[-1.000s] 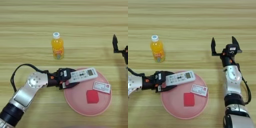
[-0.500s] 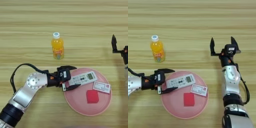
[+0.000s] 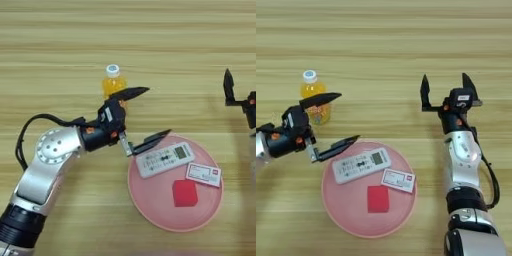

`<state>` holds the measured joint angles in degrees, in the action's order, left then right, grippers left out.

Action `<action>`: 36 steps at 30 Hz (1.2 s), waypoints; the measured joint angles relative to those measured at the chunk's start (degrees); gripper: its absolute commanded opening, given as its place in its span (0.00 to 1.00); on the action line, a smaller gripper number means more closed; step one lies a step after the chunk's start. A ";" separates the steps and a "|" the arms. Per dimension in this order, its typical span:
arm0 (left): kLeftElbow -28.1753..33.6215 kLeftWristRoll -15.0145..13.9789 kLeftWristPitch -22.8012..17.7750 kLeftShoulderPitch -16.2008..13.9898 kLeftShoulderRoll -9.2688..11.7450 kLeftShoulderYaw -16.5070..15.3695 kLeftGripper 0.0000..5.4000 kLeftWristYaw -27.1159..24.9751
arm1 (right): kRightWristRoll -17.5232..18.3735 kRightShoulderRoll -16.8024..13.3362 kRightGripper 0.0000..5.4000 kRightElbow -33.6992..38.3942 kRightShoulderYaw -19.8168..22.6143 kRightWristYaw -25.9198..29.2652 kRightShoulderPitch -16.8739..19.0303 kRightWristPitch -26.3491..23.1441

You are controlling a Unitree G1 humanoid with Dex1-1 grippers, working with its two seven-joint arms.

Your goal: Move the objects on the table

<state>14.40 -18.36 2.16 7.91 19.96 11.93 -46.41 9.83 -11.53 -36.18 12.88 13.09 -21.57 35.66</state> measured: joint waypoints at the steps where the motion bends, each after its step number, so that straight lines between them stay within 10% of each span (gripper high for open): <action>1: 0.77 -0.61 -0.02 0.03 -0.57 -0.67 1.00 0.56 | 0.00 -0.01 1.00 0.00 0.04 0.02 0.00 0.00; 13: -0.83 -3.28 1.14 7.19 -7.90 -9.53 1.00 13.10 | 0.03 -0.08 1.00 0.00 0.23 0.36 0.00 0.00; 31: -23.37 11.43 -1.29 14.11 -9.71 -7.81 1.00 22.93 | 0.03 -0.13 1.00 0.04 0.33 0.58 0.05 0.02; 36: -28.71 14.63 -0.77 14.30 -9.74 -6.57 0.84 24.17 | 0.04 -0.14 1.00 0.12 0.33 0.60 0.05 0.02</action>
<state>-14.32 -3.73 1.39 22.21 10.22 5.36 -22.23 9.86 -11.67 -36.06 13.21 13.69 -21.52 35.68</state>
